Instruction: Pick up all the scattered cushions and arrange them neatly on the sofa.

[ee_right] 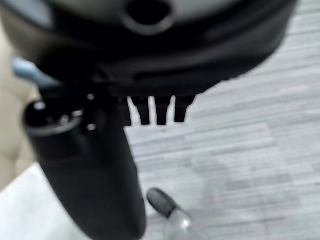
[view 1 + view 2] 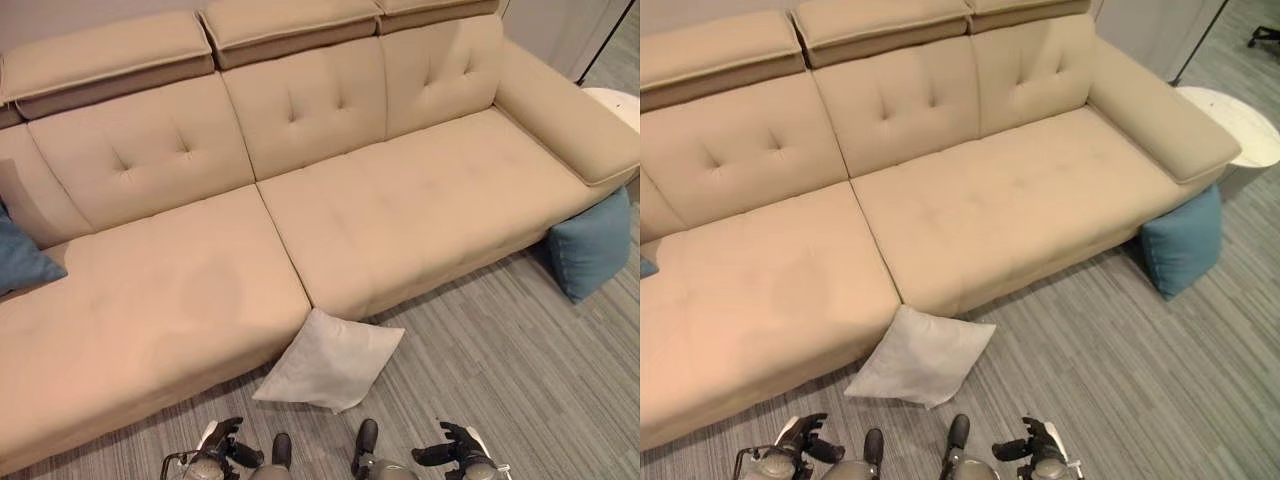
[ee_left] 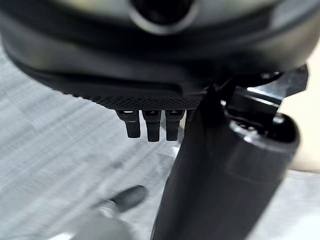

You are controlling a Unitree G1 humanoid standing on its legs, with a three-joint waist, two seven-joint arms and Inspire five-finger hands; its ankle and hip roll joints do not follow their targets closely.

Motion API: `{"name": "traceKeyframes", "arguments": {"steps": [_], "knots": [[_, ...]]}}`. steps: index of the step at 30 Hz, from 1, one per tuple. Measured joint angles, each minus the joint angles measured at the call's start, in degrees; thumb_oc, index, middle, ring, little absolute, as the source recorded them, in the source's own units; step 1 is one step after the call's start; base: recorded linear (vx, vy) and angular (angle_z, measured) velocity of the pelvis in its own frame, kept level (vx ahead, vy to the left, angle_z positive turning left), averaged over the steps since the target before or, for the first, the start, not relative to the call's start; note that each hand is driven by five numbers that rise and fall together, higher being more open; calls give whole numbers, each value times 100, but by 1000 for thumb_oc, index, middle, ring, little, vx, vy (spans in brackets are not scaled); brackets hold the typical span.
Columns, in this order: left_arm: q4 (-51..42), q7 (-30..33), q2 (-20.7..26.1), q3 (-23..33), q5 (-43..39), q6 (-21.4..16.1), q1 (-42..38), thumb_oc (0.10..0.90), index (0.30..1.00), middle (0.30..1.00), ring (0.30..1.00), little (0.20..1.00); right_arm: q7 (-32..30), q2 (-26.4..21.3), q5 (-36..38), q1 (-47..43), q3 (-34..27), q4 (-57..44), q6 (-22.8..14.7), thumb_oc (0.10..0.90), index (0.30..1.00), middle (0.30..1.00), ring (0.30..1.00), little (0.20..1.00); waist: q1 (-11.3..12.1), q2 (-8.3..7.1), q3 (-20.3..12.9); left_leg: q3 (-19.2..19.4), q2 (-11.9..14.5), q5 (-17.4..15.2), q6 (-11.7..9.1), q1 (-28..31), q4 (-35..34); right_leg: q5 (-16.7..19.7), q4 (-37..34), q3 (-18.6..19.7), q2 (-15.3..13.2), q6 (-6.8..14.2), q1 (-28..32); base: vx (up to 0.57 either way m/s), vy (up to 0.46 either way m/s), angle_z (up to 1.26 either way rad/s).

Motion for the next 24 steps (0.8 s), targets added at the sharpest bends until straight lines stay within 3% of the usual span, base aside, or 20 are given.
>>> {"name": "traceKeyframes", "arguments": {"steps": [4,6,7,12,16,18,24], "knots": [[-700,255,124,-178,-445,-117,-801,800,900,900,900,900,-224,-324,547,-783,-130,-437,-111,800,900,900,900,900,-48,87,719,-4,-8,9,-26,-1121,533,-51,744,14,-140,-94,-1204,-156,-54,0],[-742,401,184,-125,-594,-169,-1384,800,900,900,900,900,-307,-354,822,-1277,-194,-597,-166,800,900,900,900,900,-88,90,1197,-2,15,2,-72,-1379,557,-79,775,21,-141,-122,-1471,-105,-38,-5],[-756,466,197,-126,-659,-192,-1489,800,900,900,900,900,-328,-343,921,-1344,-169,-691,-202,800,900,900,900,900,-122,94,1269,-6,14,2,-71,-1479,586,-77,785,21,-144,-118,-1551,-173,-24,-2],[-942,900,319,-346,-959,-439,-2460,800,900,900,900,900,-636,-333,1781,-2462,-142,-756,-471,800,900,900,900,900,-269,142,1371,24,-3,-55,-8,-3242,1577,-110,1621,80,-374,-144,-3281,-122,13,-1],[-1050,1240,454,-444,-1007,-457,-3401,800,900,900,900,900,-798,-593,2087,-3700,15,-753,-524,800,900,900,900,900,-300,242,1698,160,-21,-148,77,-4425,2202,-107,2205,322,-514,-153,-4524,-29,31,-6],[-1156,1414,477,-454,-999,-460,-3779,800,900,900,900,900,-869,-751,2166,-4166,65,-925,-615,800,900,900,900,900,-304,388,1873,172,-25,-248,119,-4810,2495,-77,2384,364,-548,-231,-4869,9,7,-3],[-1209,1868,516,-547,-988,-471,-4470,800,900,900,900,900,-1104,-880,2201,-4628,302,-1332,-830,800,900,900,900,900,-315,394,1847,293,-85,-373,146,-5423,2735,-194,2773,533,-640,-482,-5632,57,15,1]]}}
